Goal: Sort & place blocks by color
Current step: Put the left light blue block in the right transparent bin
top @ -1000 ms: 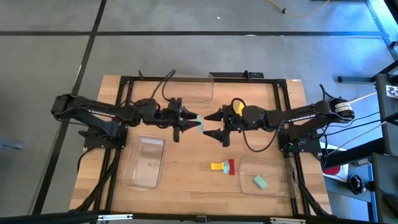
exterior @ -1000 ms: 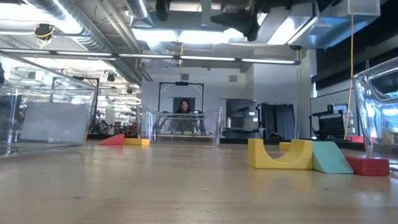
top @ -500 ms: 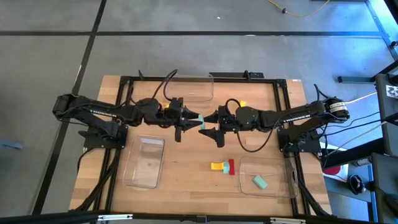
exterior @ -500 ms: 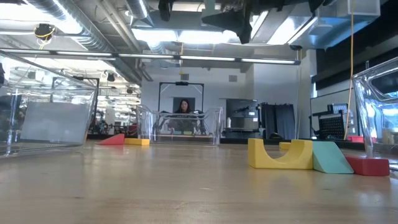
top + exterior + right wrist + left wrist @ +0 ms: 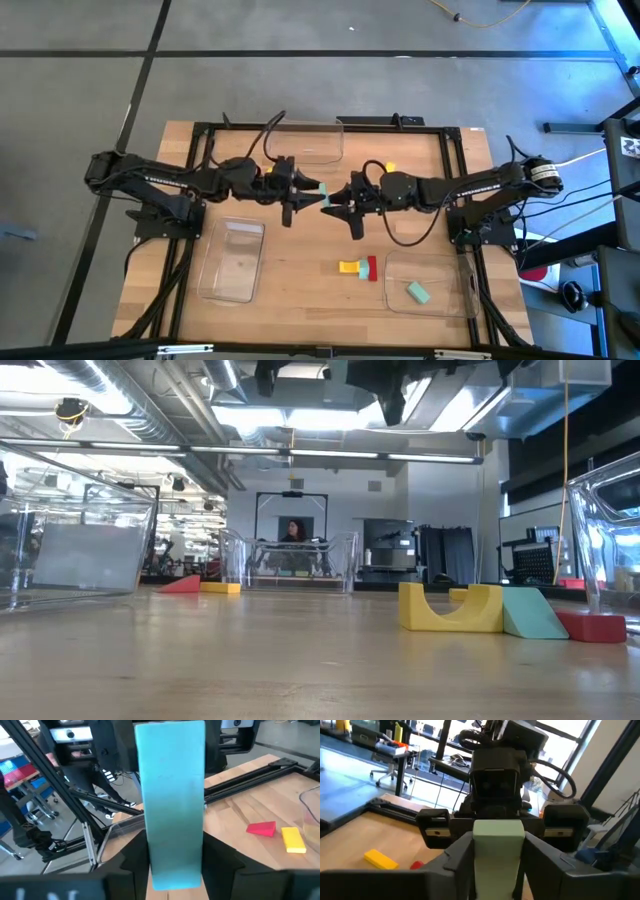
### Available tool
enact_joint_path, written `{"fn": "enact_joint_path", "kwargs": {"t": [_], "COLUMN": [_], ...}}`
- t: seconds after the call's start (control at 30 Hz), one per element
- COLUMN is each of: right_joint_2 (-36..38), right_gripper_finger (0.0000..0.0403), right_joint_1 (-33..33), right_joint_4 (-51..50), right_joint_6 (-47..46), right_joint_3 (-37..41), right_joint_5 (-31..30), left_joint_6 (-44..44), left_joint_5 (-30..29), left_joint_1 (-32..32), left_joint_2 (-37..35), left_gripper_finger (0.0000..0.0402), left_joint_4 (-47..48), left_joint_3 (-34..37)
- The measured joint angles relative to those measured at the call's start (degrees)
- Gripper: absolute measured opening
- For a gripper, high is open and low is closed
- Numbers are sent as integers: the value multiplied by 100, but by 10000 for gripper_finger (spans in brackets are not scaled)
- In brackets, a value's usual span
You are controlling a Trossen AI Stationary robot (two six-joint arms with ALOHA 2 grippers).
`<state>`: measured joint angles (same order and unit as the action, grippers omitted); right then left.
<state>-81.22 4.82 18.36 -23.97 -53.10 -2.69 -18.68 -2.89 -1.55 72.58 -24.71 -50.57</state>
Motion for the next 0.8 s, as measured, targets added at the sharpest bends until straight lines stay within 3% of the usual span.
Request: {"fn": "enact_joint_path", "kwargs": {"t": [0.17, 0.37, 0.57, 0.8], "right_joint_2": [443, 1194, 1895, 2285], "right_gripper_finger": [135, 135, 135, 135], "right_joint_1": [-57, -138, -133, -133], "right_joint_4": [-916, -2165, -3033, -3129], "right_joint_6": [156, 450, 625, 763], "right_joint_3": [0, 2, 4, 4], "right_joint_5": [-42, -46, -257, -335], "left_joint_6": [-1, 141, 425, 383], "left_joint_5": [212, 237, -52, -256], "left_joint_1": [161, 341, 317, 213], "left_joint_2": [-450, -1294, -2050, -2747], "left_gripper_finger": [219, 235, 232, 231], "left_joint_4": [695, 1793, 1824, 1055], "left_joint_3": [-8, 7, 316, 1212]}}
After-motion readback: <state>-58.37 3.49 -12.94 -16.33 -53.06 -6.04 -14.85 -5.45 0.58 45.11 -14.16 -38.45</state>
